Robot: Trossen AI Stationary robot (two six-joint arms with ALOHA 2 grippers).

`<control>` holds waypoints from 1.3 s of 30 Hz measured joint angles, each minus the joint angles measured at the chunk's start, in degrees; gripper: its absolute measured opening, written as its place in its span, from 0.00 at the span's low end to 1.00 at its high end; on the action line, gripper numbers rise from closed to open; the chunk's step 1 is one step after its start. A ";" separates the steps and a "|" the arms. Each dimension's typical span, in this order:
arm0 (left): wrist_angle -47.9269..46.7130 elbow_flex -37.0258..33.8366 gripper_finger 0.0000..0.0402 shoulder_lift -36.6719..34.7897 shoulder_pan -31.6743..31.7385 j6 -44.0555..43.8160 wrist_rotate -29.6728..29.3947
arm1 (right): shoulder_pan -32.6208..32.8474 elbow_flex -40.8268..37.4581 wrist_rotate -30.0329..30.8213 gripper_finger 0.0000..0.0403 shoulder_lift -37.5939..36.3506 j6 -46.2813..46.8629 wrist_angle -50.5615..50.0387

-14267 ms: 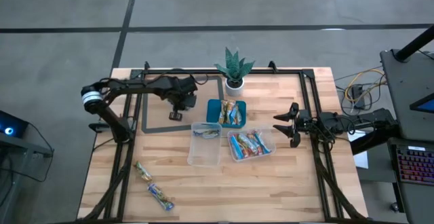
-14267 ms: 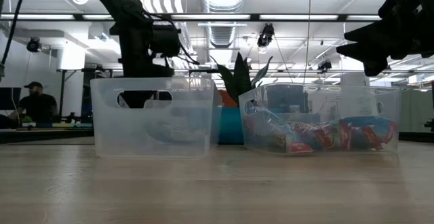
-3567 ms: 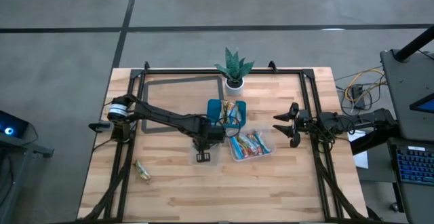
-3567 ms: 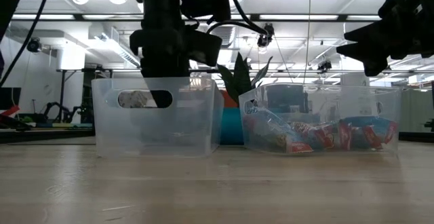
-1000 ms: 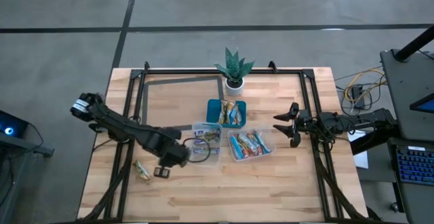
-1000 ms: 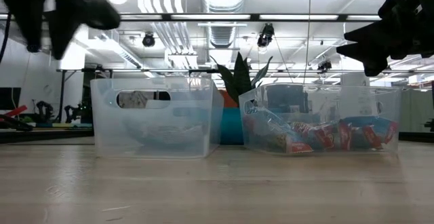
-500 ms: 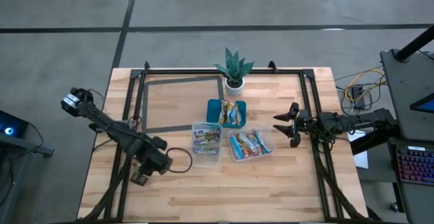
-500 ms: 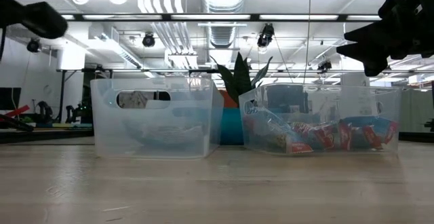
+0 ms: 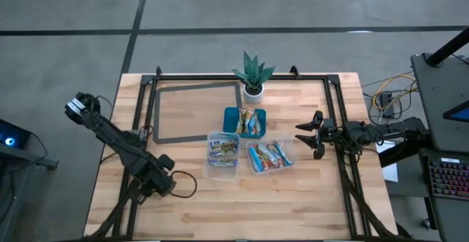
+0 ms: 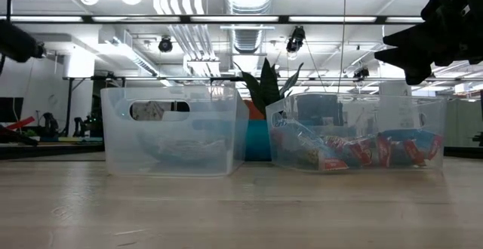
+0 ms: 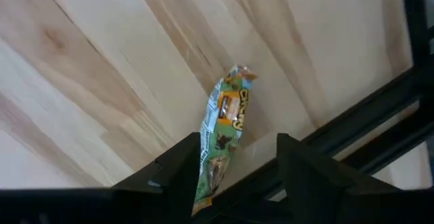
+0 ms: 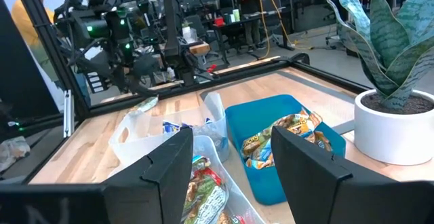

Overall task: Pick and place Granola Bars by type
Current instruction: Put the yellow granola bar into the blue bin

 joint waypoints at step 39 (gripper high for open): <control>22.83 -17.55 0.44 0.24 -5.53 -11.87 -0.15 | 0.00 0.00 0.00 0.47 0.01 0.01 0.02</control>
